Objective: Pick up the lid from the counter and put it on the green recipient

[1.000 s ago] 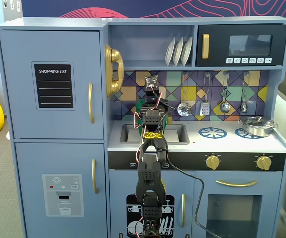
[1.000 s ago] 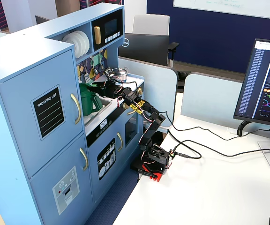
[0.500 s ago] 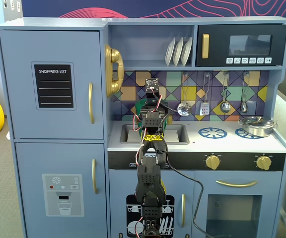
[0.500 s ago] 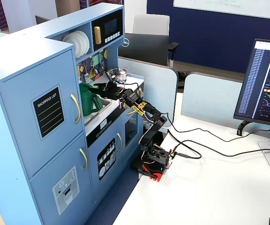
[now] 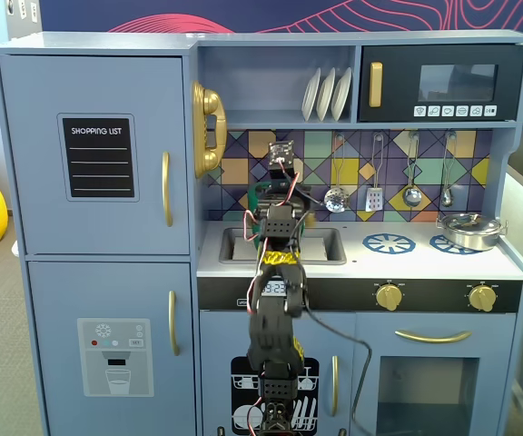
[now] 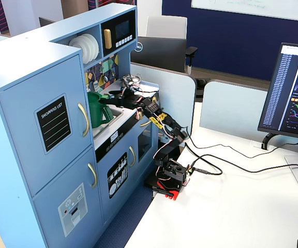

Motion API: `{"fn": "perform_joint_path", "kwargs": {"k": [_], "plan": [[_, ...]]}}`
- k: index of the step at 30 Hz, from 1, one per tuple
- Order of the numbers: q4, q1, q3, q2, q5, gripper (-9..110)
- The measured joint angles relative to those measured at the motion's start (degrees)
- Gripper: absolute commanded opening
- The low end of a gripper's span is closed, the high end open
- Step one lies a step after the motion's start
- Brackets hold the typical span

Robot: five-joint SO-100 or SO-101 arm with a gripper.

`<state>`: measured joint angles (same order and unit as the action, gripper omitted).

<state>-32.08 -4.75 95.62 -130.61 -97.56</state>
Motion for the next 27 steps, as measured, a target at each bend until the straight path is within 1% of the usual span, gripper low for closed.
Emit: {"fn": "perform_joint_path", "kwargs": {"k": [5, 10, 12, 16, 18, 22, 27], "plan": [[-10.3, 0.5, 13.7, -15.1, 0.5, 32], [-18.2, 0.0, 28.2, -30.1, 0.3, 24], [-22.7, -1.0, 35.0, -36.8, -0.2, 17], [-33.8, -2.3, 47.9, -48.1, -0.1, 1], [-36.7, -2.2, 52.7, -49.7, 1.2, 0], [-36.4, -0.9, 62.1, -50.7, 7.5, 0], [-35.2, -0.5, 72.9, -51.0, 9.0, 3]]}}
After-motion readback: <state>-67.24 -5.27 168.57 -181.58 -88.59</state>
